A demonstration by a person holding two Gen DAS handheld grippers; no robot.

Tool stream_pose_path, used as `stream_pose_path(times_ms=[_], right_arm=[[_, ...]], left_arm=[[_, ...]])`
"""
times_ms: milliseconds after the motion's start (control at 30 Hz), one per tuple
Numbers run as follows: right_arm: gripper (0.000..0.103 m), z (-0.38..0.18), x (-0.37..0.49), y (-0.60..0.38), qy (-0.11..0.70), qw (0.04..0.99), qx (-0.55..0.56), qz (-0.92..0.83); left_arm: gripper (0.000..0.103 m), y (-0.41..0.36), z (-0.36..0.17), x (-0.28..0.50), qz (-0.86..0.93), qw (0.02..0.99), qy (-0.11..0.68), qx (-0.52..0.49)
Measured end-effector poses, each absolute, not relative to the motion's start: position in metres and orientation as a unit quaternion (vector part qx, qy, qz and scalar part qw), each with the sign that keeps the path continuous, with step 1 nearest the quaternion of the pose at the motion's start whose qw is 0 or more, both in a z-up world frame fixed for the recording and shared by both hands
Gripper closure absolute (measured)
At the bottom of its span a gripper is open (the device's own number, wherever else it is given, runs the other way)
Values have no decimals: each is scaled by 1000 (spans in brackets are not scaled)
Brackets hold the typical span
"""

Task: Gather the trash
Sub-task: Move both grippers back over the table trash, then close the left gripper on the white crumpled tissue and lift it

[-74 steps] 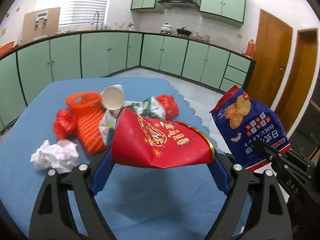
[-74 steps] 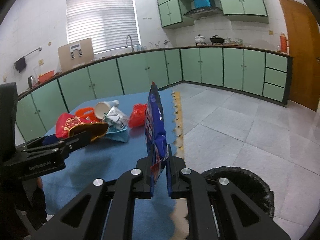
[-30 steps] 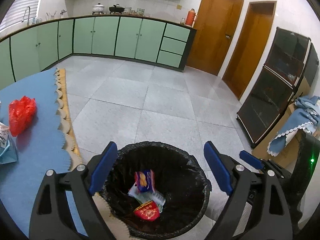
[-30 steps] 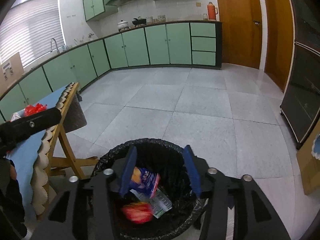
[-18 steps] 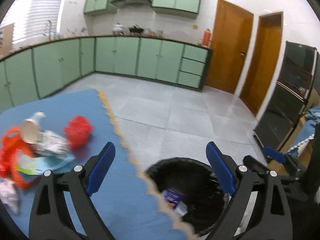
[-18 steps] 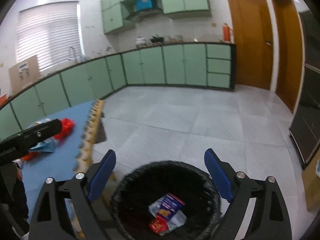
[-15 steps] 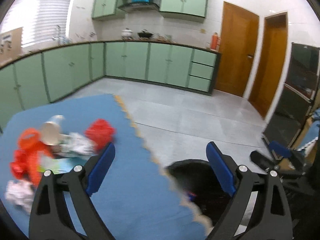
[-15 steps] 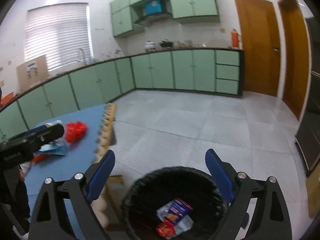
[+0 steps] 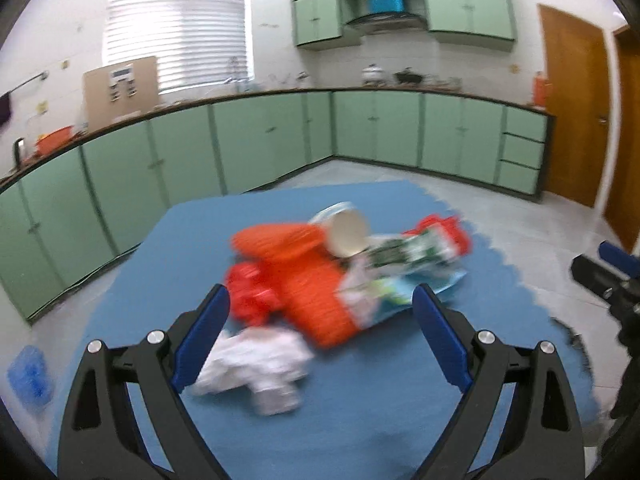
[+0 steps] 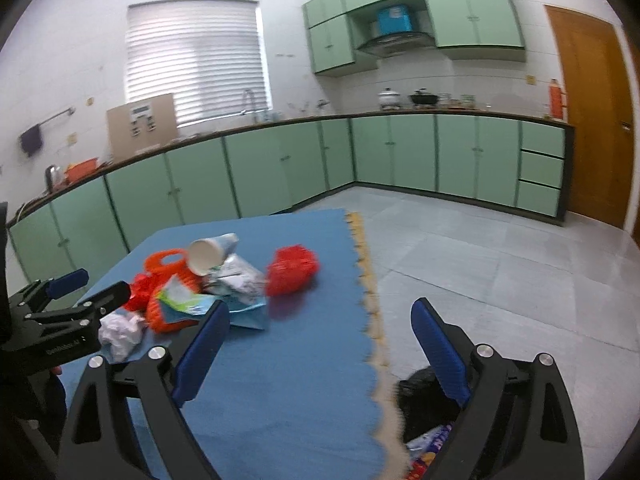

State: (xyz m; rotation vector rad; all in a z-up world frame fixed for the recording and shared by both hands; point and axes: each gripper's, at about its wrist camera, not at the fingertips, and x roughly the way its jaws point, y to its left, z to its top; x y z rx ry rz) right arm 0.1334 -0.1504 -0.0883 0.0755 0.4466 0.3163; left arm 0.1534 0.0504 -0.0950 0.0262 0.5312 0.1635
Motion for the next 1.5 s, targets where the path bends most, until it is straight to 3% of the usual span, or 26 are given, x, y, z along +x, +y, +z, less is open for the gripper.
stream_pose_path(times_ms=[600, 667, 800, 867, 967, 1167, 1500], right_arm=[[13, -97, 154, -108, 239, 954, 3, 183], [13, -97, 156, -104, 239, 953, 1, 186], [13, -96, 158, -97, 237, 952, -6, 191], [13, -96, 158, -94, 236, 952, -7, 193], [13, -96, 160, -92, 236, 952, -5, 193], [14, -97, 162, -92, 236, 953, -1, 192], [18, -90, 172, -87, 235, 951, 5, 200]], left_arm=[[14, 108, -139, 178, 109, 928, 350, -64], [20, 107, -138, 178, 110, 929, 348, -64], [44, 108, -138, 176, 106, 931, 344, -66], [64, 107, -137, 174, 104, 932, 340, -66], [76, 110, -137, 172, 100, 931, 342, -78], [83, 108, -121, 158, 99, 937, 320, -96], [84, 72, -76, 144, 60, 963, 254, -69]])
